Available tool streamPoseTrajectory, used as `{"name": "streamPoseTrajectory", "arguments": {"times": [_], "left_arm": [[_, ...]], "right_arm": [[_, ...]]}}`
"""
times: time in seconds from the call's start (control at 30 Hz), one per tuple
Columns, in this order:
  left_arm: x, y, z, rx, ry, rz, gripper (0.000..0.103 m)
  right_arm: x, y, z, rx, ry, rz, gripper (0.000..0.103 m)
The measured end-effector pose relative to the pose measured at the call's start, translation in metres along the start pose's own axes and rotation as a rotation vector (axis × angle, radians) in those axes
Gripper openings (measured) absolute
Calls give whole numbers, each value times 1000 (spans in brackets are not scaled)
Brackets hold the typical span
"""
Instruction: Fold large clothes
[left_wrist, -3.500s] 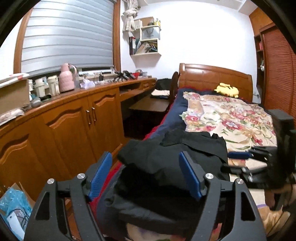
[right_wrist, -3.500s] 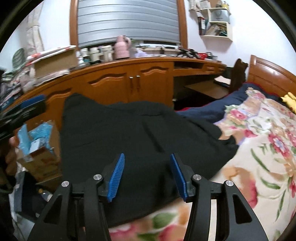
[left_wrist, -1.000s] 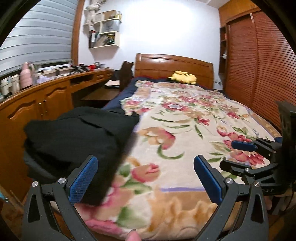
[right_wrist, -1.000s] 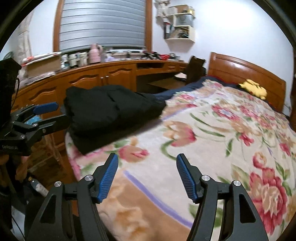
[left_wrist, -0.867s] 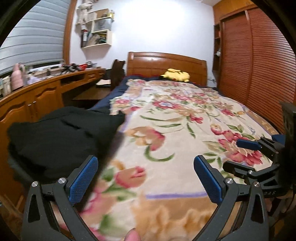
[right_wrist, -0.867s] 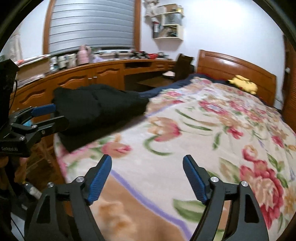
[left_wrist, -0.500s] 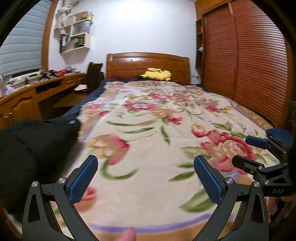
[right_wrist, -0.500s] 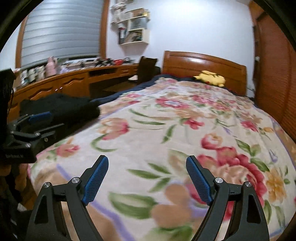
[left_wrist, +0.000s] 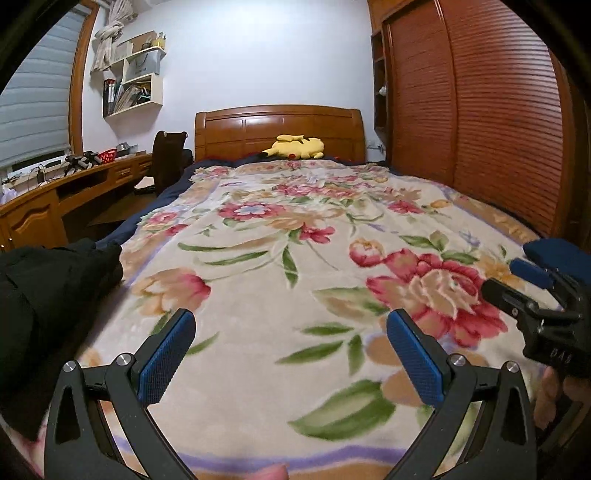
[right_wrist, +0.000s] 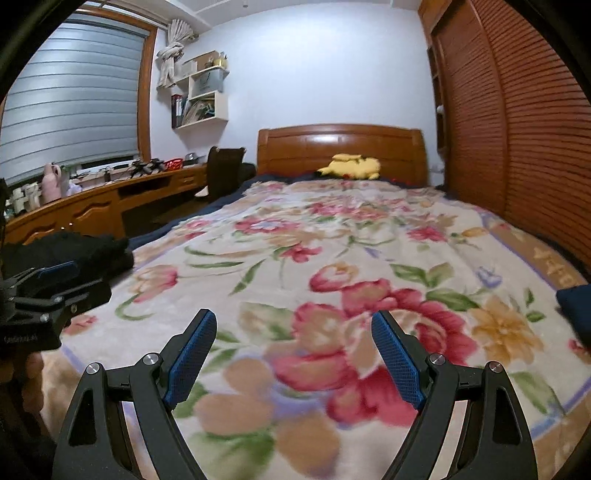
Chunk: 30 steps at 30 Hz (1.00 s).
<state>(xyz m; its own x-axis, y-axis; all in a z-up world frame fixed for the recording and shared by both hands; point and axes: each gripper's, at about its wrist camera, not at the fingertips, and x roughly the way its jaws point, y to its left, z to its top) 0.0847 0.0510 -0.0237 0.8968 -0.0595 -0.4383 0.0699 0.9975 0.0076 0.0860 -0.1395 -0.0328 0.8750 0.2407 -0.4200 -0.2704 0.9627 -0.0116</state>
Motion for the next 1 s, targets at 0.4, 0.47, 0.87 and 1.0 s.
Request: {"name": "streamPoseTrajectory", "arguments": {"times": [0.4,0.47,0.87,1.0], "left_arm": [[2,-2,-12,-45,7,-12,103],[3,-1,-13,-47,9,-9,103],[0,3,-13,-43,-1,1,103],[0,4,-13,-41,-4,1,103]], "right_arm": [[20,1,-10,-9,2,-5,87],[21,-1,-10,-6,3,-6,87],[22,-6,-13,-9,-6,-4,87],[22,-5,-13,-9,-6,-4,87]]}}
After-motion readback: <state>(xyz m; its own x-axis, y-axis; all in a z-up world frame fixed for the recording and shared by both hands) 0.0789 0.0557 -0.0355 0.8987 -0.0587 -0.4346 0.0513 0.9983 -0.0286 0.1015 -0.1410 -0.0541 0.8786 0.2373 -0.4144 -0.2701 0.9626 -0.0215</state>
